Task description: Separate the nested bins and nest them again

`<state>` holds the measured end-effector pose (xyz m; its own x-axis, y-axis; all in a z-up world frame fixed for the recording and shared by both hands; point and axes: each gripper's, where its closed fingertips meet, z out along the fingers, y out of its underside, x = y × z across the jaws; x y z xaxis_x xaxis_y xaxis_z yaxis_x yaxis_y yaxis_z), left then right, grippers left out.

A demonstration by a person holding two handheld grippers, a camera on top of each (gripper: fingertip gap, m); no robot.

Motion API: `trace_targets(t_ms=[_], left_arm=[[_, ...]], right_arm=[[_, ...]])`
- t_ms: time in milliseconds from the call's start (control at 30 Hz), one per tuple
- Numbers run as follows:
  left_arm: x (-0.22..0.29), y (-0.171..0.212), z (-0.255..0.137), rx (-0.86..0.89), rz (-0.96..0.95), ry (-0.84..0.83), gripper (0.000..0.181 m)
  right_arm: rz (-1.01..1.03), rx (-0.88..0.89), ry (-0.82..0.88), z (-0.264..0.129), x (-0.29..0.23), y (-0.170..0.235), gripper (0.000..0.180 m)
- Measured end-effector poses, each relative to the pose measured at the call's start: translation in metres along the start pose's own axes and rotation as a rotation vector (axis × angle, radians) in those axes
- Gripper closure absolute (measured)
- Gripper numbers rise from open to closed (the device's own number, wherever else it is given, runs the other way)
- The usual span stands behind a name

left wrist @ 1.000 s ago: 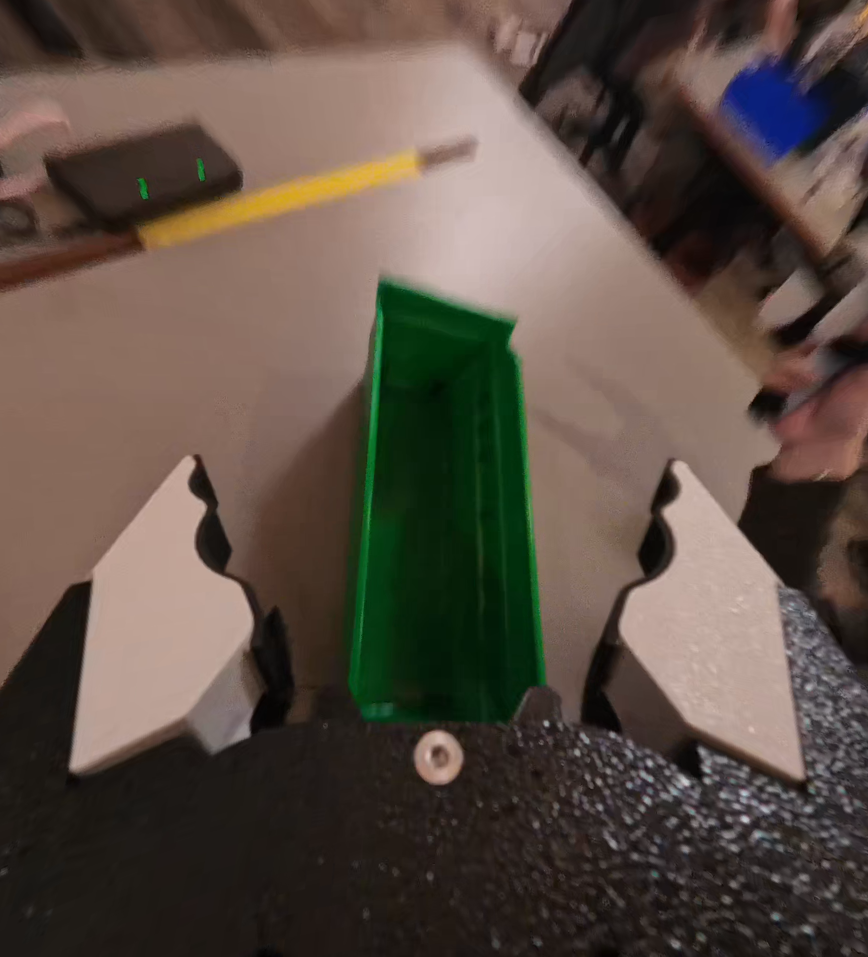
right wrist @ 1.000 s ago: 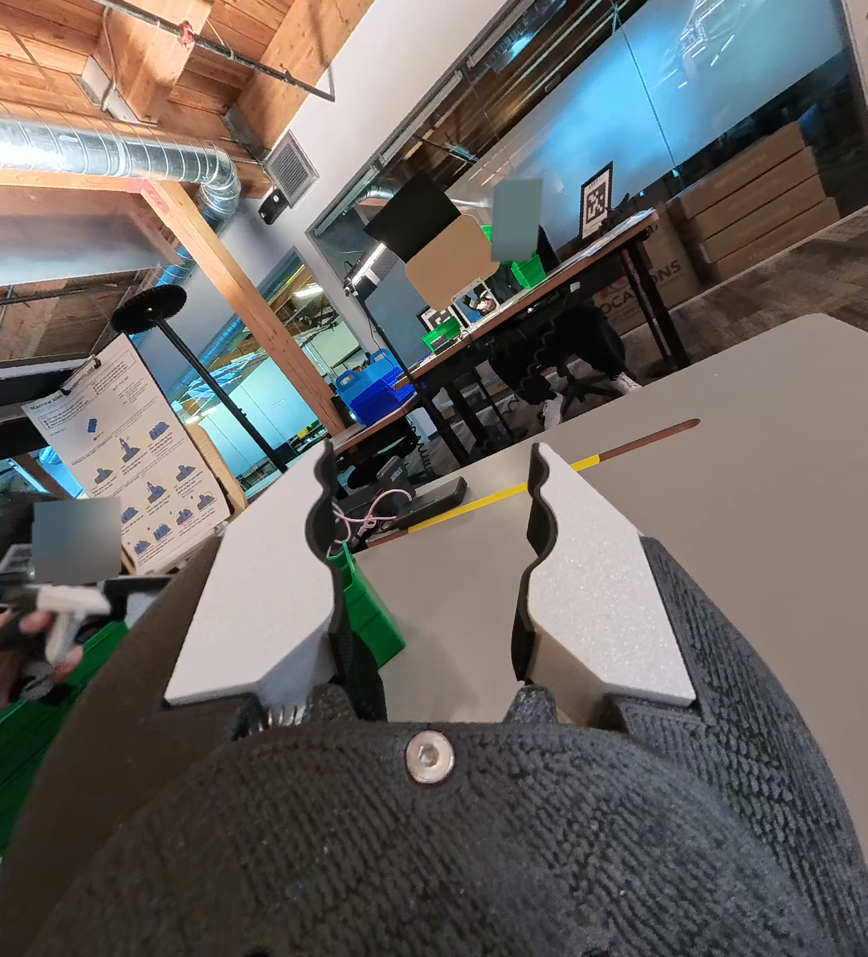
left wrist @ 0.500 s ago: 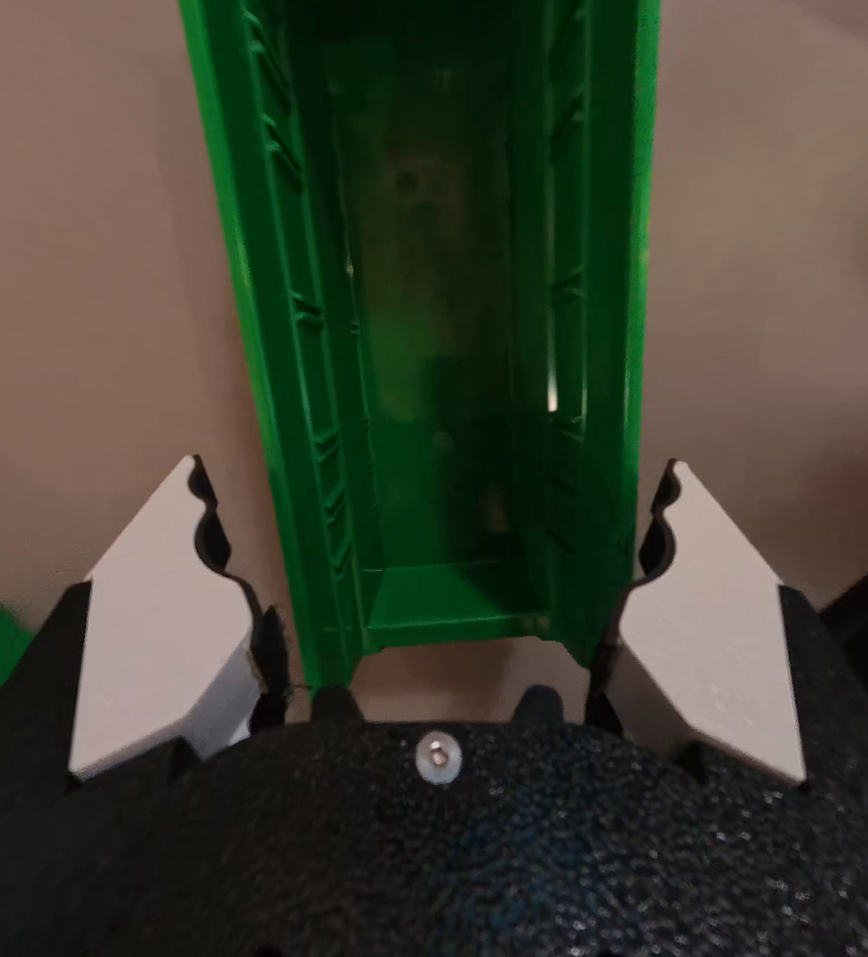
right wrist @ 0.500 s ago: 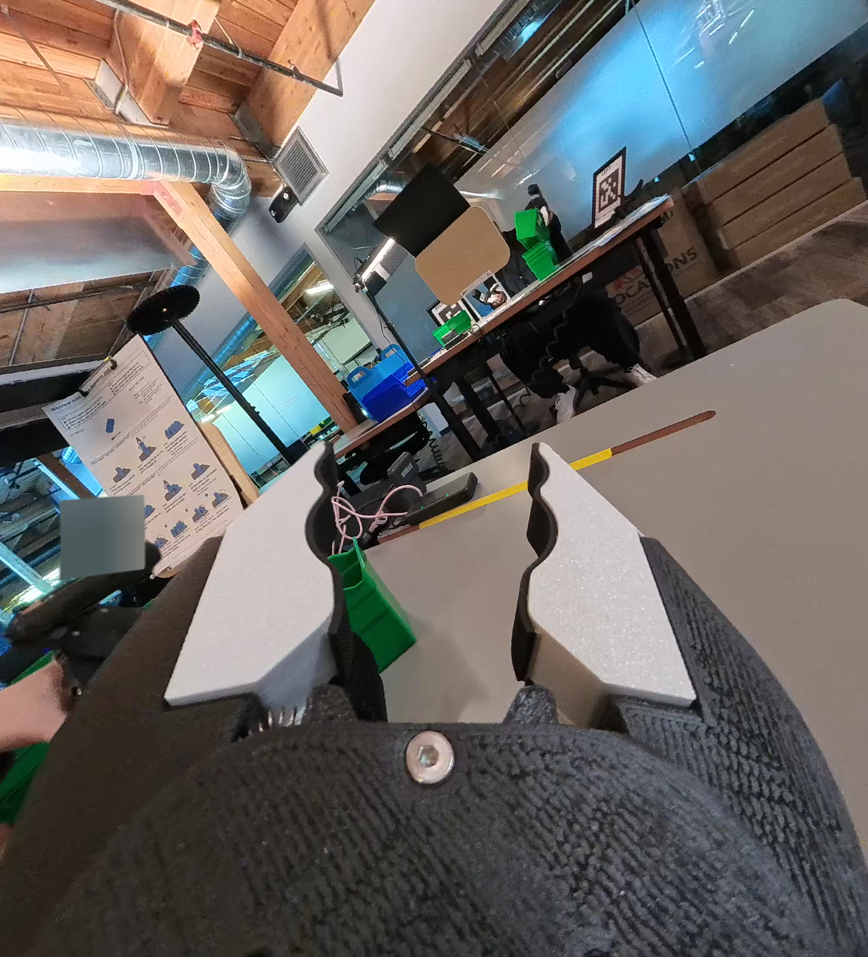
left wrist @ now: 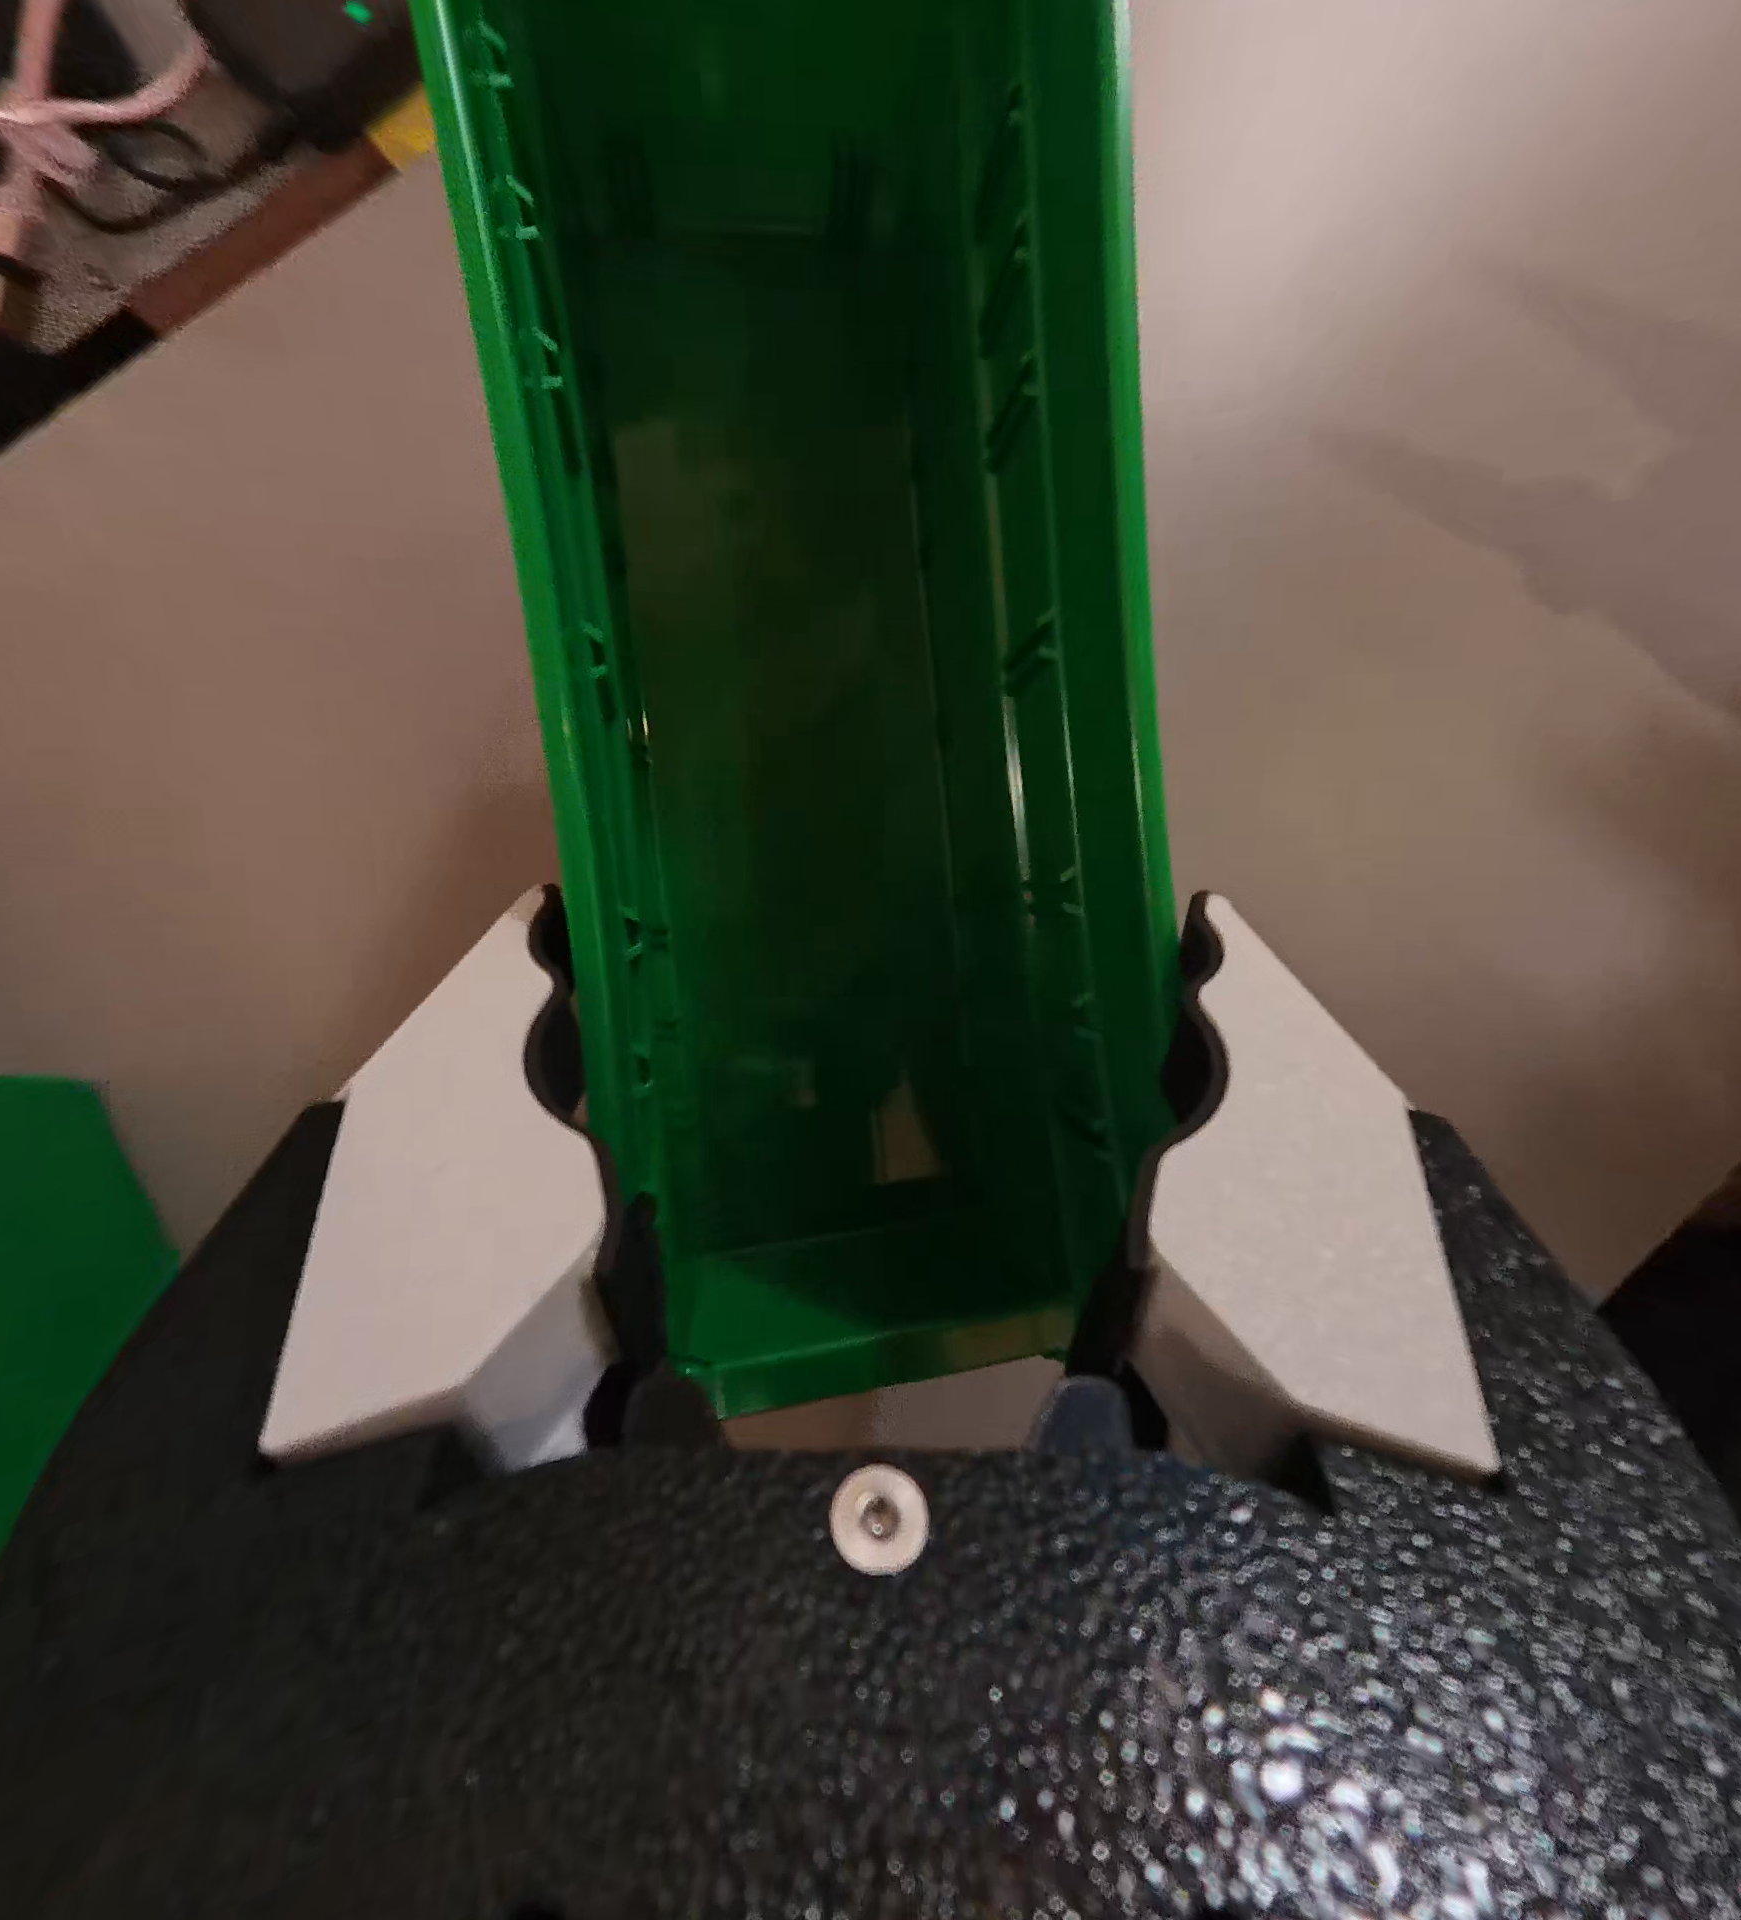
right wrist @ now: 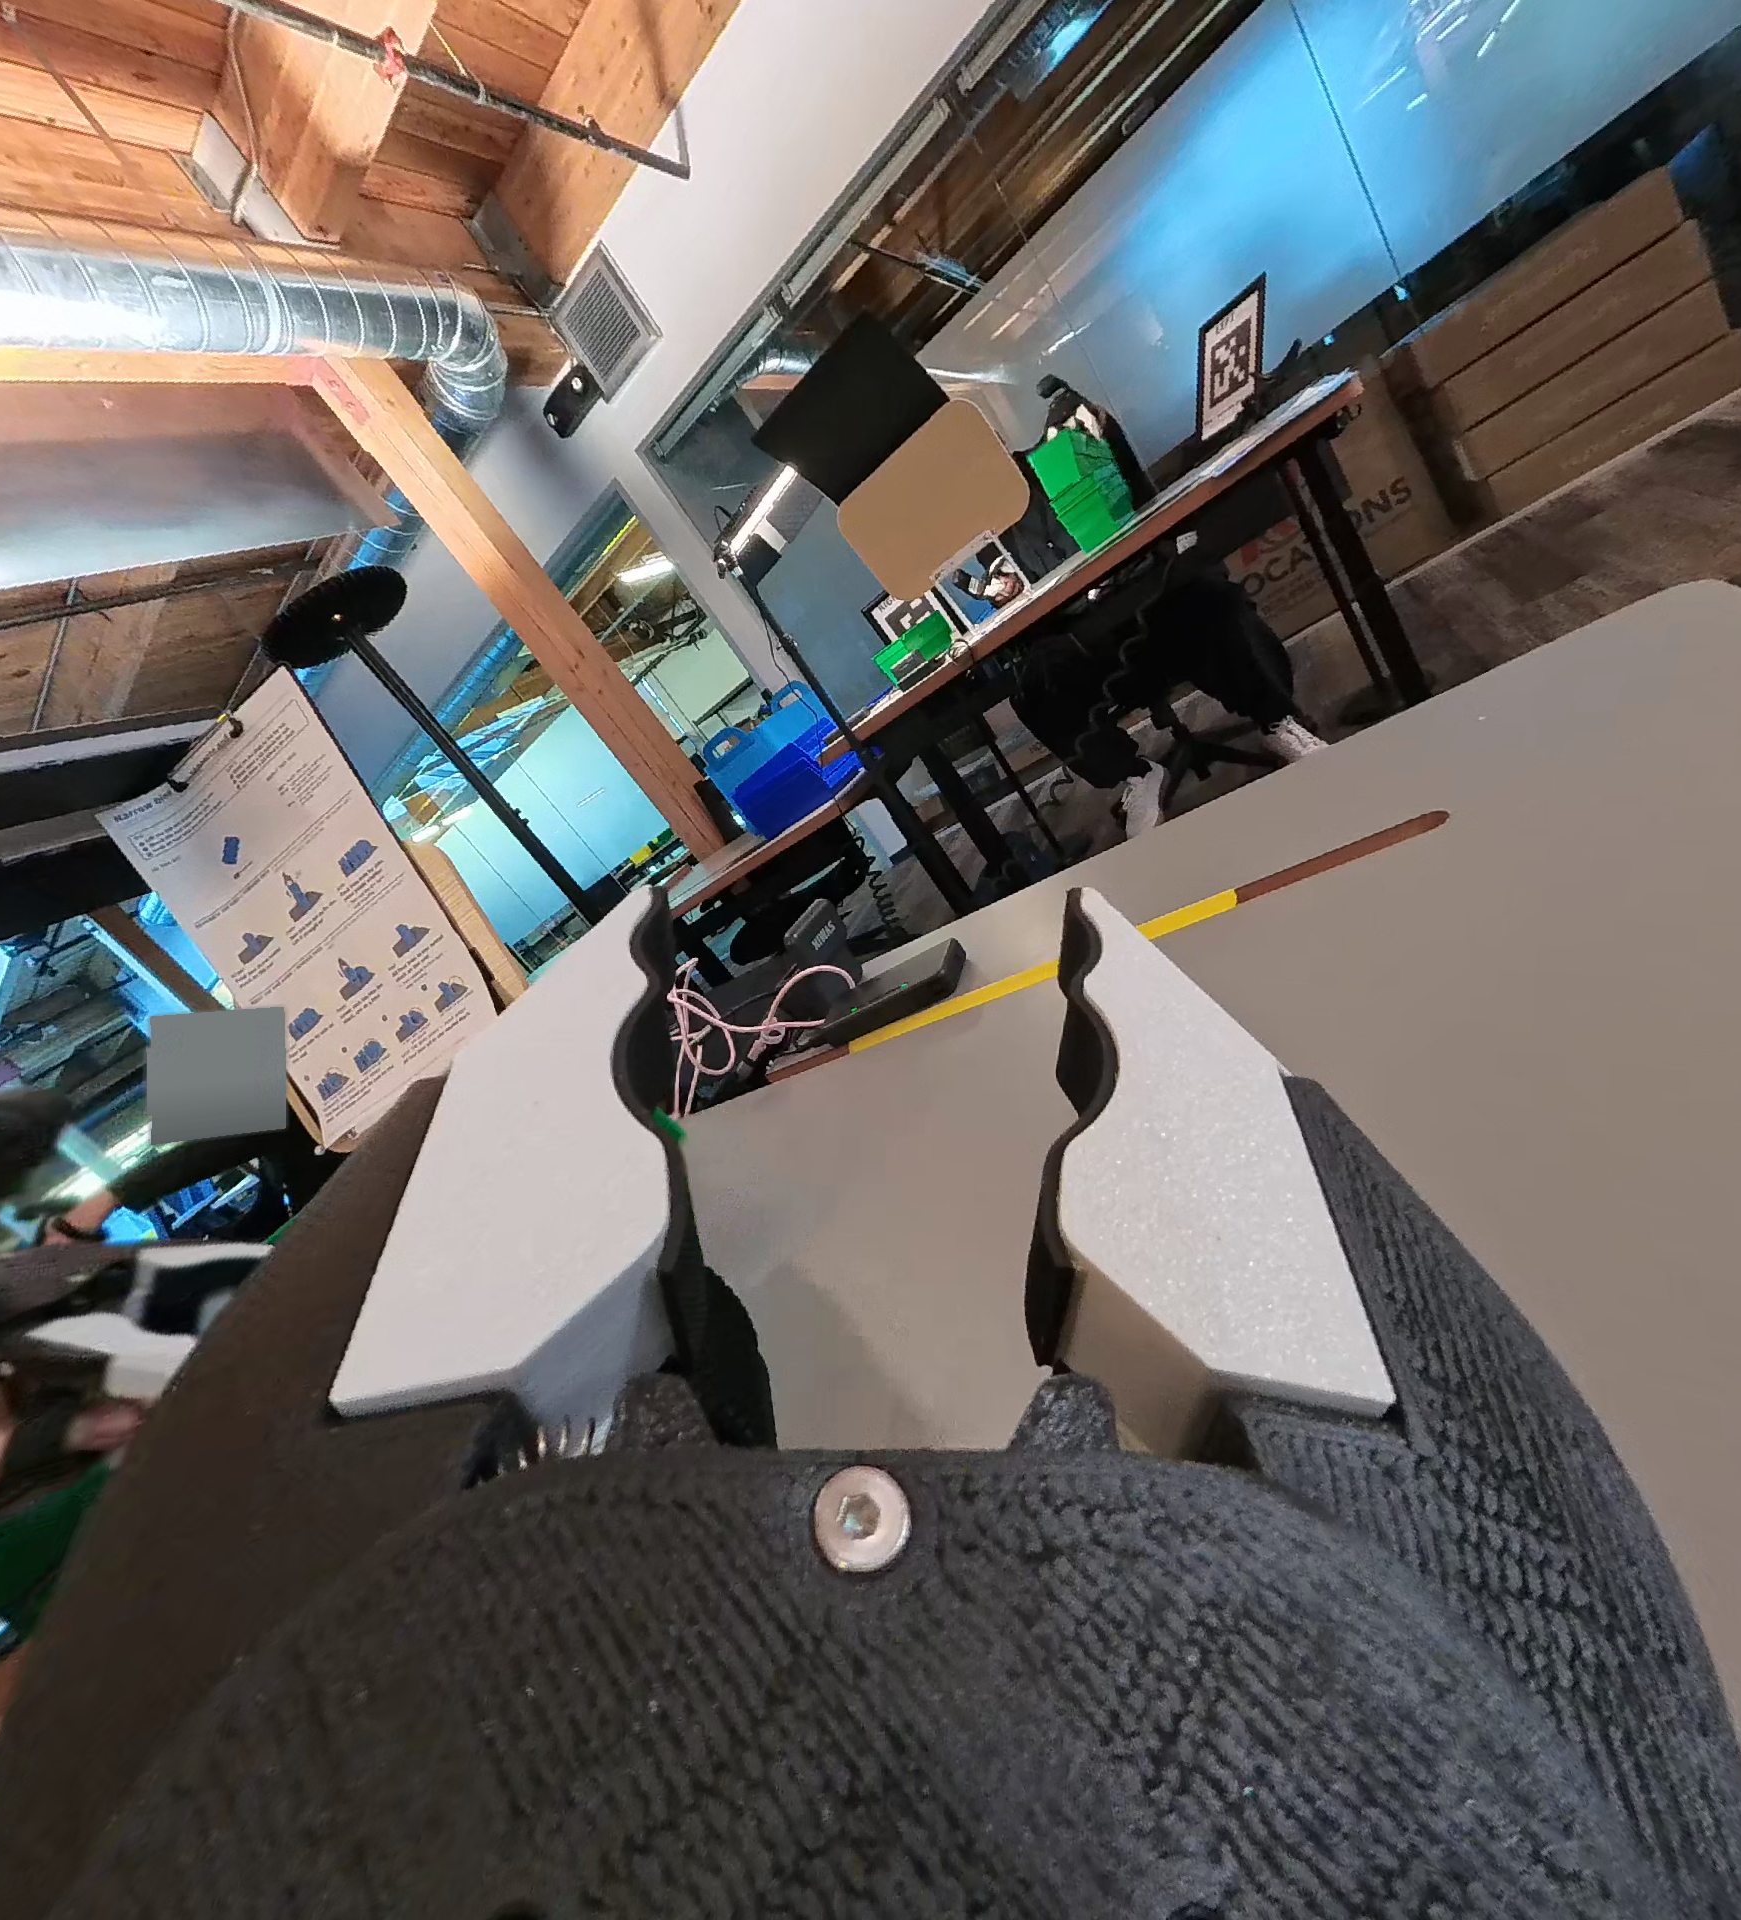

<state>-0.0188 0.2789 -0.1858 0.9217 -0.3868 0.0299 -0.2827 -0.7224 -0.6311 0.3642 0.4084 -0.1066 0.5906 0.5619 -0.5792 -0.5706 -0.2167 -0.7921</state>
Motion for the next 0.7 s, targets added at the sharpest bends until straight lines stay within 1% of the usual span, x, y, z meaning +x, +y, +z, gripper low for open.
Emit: trace_targets(t_ms=[100,200,300,367,467,567,700], left_arm=[[-0.021,-0.006,-0.046,0.078,-0.048,-0.066,0.067],[-0.056,-0.007,-0.095,0.138,-0.098,-0.184,0.068],[-0.096,0.001,-0.14,0.143,-0.15,-0.326,0.067],[-0.12,0.011,-0.164,0.127,-0.188,-0.391,0.068],[-0.146,0.028,-0.19,0.1,-0.252,-0.423,0.069],[-0.165,0.048,-0.205,0.067,-0.285,-0.435,0.069],[-0.174,0.065,-0.214,0.085,-0.36,-0.373,0.069]], right_arm=[[0.004,-0.009,0.004,0.001,0.001,0.002,0.106],[0.001,-0.014,0.005,0.001,0.001,0.003,0.106],[0.0,-0.012,0.005,0.001,0.0,0.003,0.106],[0.002,-0.013,0.006,0.001,0.001,0.003,0.106],[0.007,-0.016,0.004,0.002,0.001,0.004,0.106],[0.005,-0.016,0.004,0.002,0.001,0.003,0.106],[0.007,-0.016,0.005,0.002,0.001,0.004,0.106]])
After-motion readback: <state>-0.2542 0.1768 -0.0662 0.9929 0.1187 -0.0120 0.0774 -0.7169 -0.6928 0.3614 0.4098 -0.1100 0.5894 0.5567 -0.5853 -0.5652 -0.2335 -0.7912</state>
